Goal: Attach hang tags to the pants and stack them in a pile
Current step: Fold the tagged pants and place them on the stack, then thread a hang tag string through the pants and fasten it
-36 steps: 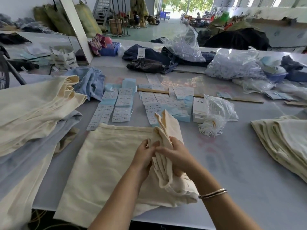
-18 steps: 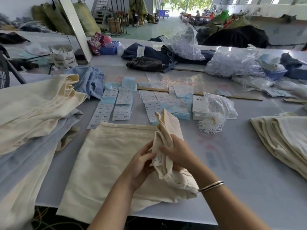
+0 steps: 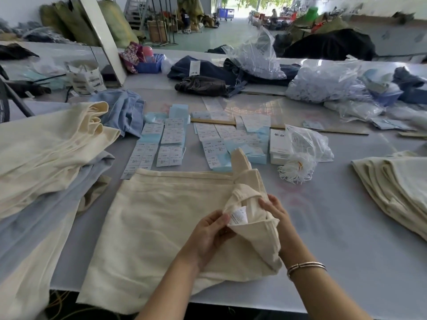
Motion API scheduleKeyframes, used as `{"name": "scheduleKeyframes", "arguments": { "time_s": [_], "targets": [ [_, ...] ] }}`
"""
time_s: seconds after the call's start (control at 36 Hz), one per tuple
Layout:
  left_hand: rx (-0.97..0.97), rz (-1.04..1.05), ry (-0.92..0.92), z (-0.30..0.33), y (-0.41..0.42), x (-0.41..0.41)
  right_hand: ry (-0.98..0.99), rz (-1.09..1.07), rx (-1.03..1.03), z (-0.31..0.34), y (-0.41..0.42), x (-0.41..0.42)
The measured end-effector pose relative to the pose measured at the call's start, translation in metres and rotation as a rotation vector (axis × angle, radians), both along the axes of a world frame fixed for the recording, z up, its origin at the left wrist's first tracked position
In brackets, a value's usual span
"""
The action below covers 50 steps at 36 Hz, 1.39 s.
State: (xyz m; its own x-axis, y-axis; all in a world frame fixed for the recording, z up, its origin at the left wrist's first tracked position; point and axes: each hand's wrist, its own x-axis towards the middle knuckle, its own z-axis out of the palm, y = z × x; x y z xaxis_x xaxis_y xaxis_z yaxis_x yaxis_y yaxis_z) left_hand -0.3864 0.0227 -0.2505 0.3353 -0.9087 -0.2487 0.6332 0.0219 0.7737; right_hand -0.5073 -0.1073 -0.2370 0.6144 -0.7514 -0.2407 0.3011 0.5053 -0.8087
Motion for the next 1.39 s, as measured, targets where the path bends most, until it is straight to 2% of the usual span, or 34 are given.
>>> {"name": "scheduleKeyframes", "arguments": {
  "time_s": [0.08,0.22,0.33,0.42,0.61,0.81,1.03,1.28,1.33,1.39],
  "targets": [
    [-0.001,0.000,-0.004,0.001,-0.003,-0.005,-0.059,-0.038,-0.063,-0.003,0.000,-0.001],
    [0.031,0.039,-0.108,0.003,0.001,0.005,0.402,0.125,-0.569,0.025,0.005,-0.001],
    [0.070,-0.035,-0.271,0.018,0.003,0.009,0.718,0.410,-0.816,0.060,0.001,0.000],
    [0.089,-0.112,-0.313,0.027,0.005,0.011,0.928,0.612,-1.064,0.073,0.003,-0.003],
    [0.149,-0.228,-0.395,0.030,0.013,0.021,0.870,0.686,-1.227,0.081,0.000,-0.001],
    [0.045,-0.190,-0.311,0.017,0.027,0.019,0.836,0.576,-1.252,0.069,-0.001,0.001],
    [-0.055,-0.110,-0.314,0.014,0.022,0.006,0.590,0.535,-0.825,0.064,-0.015,-0.013],
    [-0.080,-0.124,-0.303,0.014,0.014,0.006,0.495,0.523,-0.721,0.057,-0.025,-0.018],
    [-0.082,-0.136,-0.267,0.016,0.009,0.010,0.456,0.482,-0.672,0.055,-0.033,-0.027],
    [-0.055,-0.154,-0.320,0.018,0.002,0.018,0.416,0.391,-0.577,0.053,-0.047,-0.043]
  ]
}}
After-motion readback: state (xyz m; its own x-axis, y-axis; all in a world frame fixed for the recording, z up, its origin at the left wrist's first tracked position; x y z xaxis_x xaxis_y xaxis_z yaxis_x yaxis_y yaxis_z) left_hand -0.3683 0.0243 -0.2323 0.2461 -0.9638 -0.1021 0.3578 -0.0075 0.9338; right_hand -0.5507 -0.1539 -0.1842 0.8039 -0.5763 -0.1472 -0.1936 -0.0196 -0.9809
